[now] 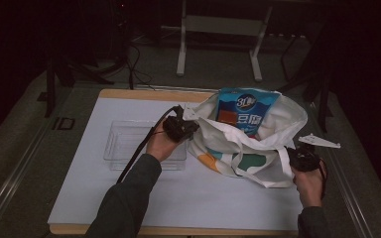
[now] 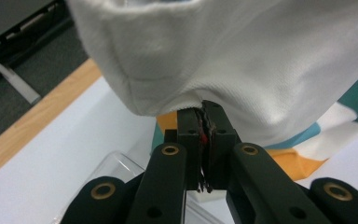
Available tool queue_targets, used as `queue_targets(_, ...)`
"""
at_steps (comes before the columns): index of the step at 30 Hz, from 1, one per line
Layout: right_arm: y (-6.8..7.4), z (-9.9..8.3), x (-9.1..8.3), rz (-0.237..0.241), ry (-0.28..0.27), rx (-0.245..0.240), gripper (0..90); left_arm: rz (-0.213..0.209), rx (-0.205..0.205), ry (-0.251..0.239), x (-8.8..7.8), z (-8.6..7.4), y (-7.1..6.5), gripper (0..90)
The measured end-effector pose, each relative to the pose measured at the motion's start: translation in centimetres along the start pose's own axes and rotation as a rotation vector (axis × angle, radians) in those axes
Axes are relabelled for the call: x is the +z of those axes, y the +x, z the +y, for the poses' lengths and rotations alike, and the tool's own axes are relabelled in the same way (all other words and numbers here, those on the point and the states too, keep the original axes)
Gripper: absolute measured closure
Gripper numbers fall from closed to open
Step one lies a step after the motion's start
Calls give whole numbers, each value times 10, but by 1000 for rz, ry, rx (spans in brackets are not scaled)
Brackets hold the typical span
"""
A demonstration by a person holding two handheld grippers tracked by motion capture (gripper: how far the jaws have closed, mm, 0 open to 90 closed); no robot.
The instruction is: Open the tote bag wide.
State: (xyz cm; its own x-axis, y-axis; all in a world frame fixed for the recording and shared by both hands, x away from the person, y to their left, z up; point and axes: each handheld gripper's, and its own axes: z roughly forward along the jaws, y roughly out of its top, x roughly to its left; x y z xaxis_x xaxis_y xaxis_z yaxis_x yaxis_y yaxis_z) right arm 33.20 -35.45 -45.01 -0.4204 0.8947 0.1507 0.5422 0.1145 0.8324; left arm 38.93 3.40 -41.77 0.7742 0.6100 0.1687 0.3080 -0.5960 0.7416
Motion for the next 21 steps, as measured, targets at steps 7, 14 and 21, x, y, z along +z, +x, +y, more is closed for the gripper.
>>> queue_targets(7,-2,-6,5,-2,21,12,884,6,25,54,11,-3,-6,870)
queue_targets(14,0,-16,12,-5,46,14,886,-14,39,81,24,-5,-18,871)
queue_targets(21,-1,-24,14,-13,65,17,888,-25,46,96,30,-7,-24,874)
